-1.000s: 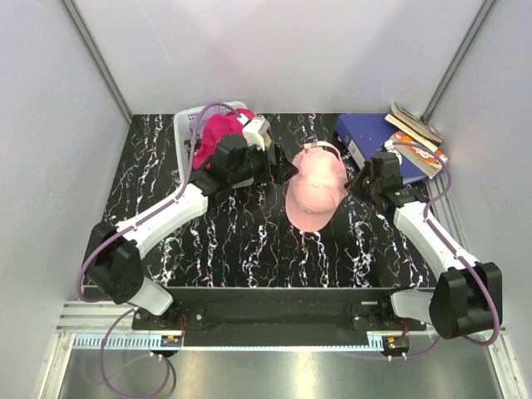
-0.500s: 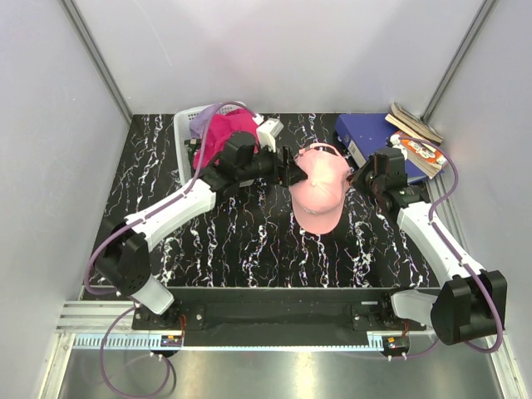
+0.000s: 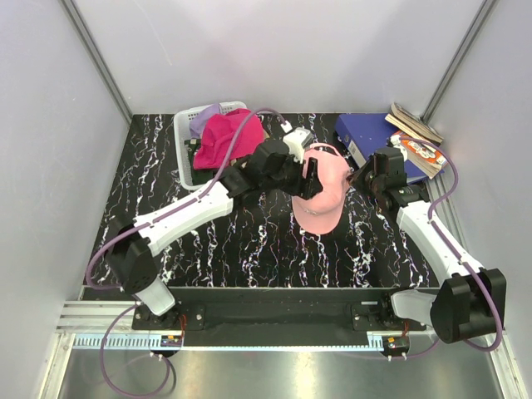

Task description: Stack the hats

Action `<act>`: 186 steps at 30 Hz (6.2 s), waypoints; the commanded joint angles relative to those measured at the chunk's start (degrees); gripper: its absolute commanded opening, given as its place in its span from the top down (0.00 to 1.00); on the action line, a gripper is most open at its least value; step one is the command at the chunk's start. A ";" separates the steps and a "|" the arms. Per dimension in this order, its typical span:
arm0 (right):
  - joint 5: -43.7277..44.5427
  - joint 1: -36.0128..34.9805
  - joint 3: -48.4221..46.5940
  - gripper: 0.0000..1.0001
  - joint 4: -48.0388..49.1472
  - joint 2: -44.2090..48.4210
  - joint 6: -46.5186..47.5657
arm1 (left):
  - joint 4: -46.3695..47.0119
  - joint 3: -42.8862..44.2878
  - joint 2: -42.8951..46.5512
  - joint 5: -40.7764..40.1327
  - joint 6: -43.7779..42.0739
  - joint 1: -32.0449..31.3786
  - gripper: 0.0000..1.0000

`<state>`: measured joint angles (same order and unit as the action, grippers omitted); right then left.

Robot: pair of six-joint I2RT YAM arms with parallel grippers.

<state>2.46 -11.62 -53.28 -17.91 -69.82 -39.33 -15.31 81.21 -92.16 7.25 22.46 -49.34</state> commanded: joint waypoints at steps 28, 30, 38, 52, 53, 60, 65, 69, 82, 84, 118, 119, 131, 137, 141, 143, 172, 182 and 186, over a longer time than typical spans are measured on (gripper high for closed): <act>-0.79 0.19 -4.99 1.00 1.04 2.67 0.40 | -14.48 22.47 -6.09 -7.61 -2.95 -1.46 0.97; -0.79 0.19 -5.61 1.00 1.21 2.41 0.48 | -15.54 24.25 -8.21 -5.06 -2.25 0.03 0.97; 0.09 0.10 -6.67 1.00 1.48 -0.23 1.19 | -15.54 30.23 -14.27 4.00 2.41 6.79 0.97; -0.44 0.10 -5.26 1.00 1.21 -0.93 0.84 | -15.01 26.46 -12.35 8.92 2.51 7.95 0.92; -0.52 0.19 -5.17 1.00 0.60 -0.76 0.84 | -14.92 25.76 -11.82 10.32 1.98 7.95 0.90; -2.28 0.19 -4.12 1.00 -2.04 1.70 -1.18 | -14.40 19.16 -7.86 12.44 0.22 7.86 0.82; -4.83 0.10 -3.59 1.00 -4.23 3.81 -2.68 | -14.40 16.62 -5.85 13.76 0.57 7.68 0.75; -6.15 0.19 -3.15 1.00 -5.73 4.61 -3.29 | -14.40 15.03 -5.22 15.16 1.01 7.51 0.69; -6.59 0.19 -2.01 1.00 -7.75 5.84 -3.38 | -14.22 11.08 -2.15 12.54 3.64 5.31 0.54; -6.59 0.19 -2.09 1.00 -7.84 6.01 -3.38 | -14.31 10.55 -1.54 11.48 3.82 4.96 0.54; -6.33 0.10 -9.12 1.00 -14.34 9.44 -3.65 | -21.08 22.05 -1.00 14.99 5.93 6.89 1.00; -6.07 0.10 -9.39 1.00 -14.17 9.18 -3.47 | -21.08 22.58 -2.05 14.99 6.10 7.33 1.00; -2.99 0.19 -10.80 1.00 -12.06 6.02 -1.27 | -20.90 30.85 -10.31 17.19 8.65 10.41 1.00; -2.72 0.19 -8.69 1.00 -9.51 3.82 -0.92 | -20.90 31.99 -12.34 15.09 9.36 10.67 1.00; -2.81 0.19 -8.34 1.00 -8.55 2.32 -0.83 | -20.81 31.99 -12.96 13.85 9.71 10.76 0.95; -3.16 0.19 -8.25 1.00 -8.02 1.71 -1.53 | -20.81 31.82 -12.78 13.50 9.71 10.76 0.80; -2.28 0.63 -2.27 1.00 -0.11 -7.77 -3.74 | -22.39 10.90 5.06 -8.55 -4.62 25.78 0.01; -3.69 0.63 -2.80 0.99 1.48 -8.76 -3.03 | -22.48 10.64 2.61 -11.20 -7.42 27.19 0.01; -3.78 0.63 -2.19 0.54 1.39 -5.33 -1.80 | -22.05 10.29 0.32 -14.71 -8.48 27.54 0.01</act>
<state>-1.17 -11.11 -55.40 -17.93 -79.61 -43.18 -39.35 92.18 -89.36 -3.18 16.47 -22.28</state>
